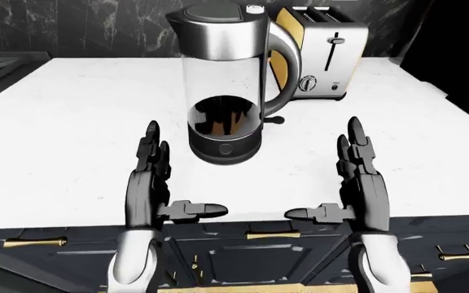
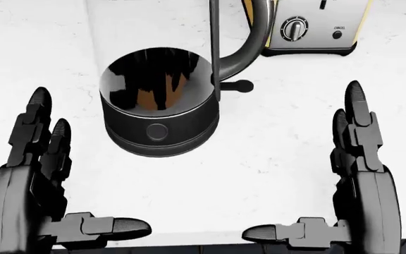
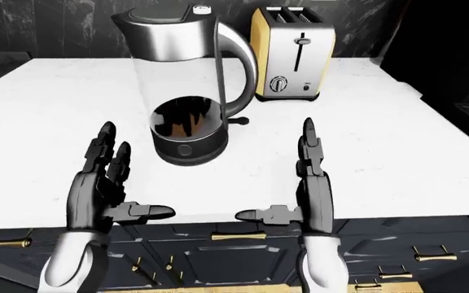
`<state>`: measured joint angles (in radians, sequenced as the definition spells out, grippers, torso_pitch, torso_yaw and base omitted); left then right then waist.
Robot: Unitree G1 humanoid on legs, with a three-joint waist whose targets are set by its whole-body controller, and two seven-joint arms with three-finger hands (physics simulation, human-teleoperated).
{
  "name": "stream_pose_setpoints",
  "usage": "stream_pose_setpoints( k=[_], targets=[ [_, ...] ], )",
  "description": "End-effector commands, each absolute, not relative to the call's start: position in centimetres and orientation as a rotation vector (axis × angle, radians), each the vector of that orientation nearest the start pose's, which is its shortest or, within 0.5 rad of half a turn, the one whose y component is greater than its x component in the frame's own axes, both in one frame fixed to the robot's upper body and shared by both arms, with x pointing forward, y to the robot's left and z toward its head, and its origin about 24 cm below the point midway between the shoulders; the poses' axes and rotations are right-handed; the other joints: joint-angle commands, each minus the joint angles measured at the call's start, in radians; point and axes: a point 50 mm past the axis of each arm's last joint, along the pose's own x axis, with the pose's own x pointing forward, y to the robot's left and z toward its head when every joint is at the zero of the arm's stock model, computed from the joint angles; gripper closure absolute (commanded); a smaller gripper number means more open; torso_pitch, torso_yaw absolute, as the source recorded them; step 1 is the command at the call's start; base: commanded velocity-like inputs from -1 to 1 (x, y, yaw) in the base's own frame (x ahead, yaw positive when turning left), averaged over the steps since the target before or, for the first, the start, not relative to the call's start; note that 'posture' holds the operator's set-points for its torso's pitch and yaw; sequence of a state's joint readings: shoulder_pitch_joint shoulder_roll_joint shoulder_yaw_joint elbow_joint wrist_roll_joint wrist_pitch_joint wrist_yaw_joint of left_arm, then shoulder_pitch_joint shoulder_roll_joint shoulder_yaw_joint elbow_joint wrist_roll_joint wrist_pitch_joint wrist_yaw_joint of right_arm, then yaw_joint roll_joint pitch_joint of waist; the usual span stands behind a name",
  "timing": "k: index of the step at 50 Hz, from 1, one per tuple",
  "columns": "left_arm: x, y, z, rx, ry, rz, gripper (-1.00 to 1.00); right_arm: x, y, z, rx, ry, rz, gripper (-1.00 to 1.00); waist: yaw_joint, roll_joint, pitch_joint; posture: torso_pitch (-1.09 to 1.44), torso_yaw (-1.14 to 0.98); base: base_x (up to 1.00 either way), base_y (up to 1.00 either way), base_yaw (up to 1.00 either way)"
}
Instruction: Press down the lever to turn on the electric kettle.
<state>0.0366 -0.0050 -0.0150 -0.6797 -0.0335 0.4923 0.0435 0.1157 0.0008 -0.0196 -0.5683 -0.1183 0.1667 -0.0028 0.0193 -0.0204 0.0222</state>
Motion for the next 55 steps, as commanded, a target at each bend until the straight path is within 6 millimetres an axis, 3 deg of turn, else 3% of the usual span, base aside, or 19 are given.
stream_pose_setpoints(
  k=[1, 12, 20, 30, 43, 55],
  targets=[
    [21.9, 14.9, 16.0, -0.035, -0.266, 0.027, -1.0, 21.7, -17.1, 13.0, -0.137, -0.27, -0.136, -1.0, -0.003, 0.003, -0.012, 0.0, 0.0, 0.0, 0.0, 0.0],
    [21.8, 15.0, 16.2, -0.037, -0.27, 0.034, -1.0, 22.6, -18.0, 17.4, -0.194, -0.276, -0.154, -1.0, -0.008, 0.007, -0.027, 0.0, 0.0, 0.0, 0.0, 0.0],
    [21.8, 15.0, 16.2, -0.036, -0.271, 0.032, -1.0, 23.9, -18.7, 18.9, -0.193, -0.253, -0.17, -1.0, -0.009, 0.007, -0.029, 0.0, 0.0, 0.0, 0.0, 0.0],
    [21.8, 15.0, 16.2, -0.035, -0.273, 0.032, -1.0, 25.3, -19.2, 22.3, -0.182, -0.282, -0.199, -1.0, -0.007, 0.009, -0.025, 0.0, 0.0, 0.0, 0.0, 0.0],
    [21.7, 15.0, 16.3, -0.036, -0.274, 0.034, -1.0, 28.6, -20.7, 24.1, -0.12, -0.235, -0.338, -1.0, -0.006, 0.006, -0.021, 0.0, 0.0, 0.0, 0.0, 0.0],
    [21.7, 15.2, 16.3, -0.036, -0.275, 0.037, -1.0, 31.0, -19.7, 24.5, -0.069, -0.263, -0.289, -1.0, -0.005, 0.006, -0.019, 0.0, 0.0, 0.0, 0.0, 0.0]
  ],
)
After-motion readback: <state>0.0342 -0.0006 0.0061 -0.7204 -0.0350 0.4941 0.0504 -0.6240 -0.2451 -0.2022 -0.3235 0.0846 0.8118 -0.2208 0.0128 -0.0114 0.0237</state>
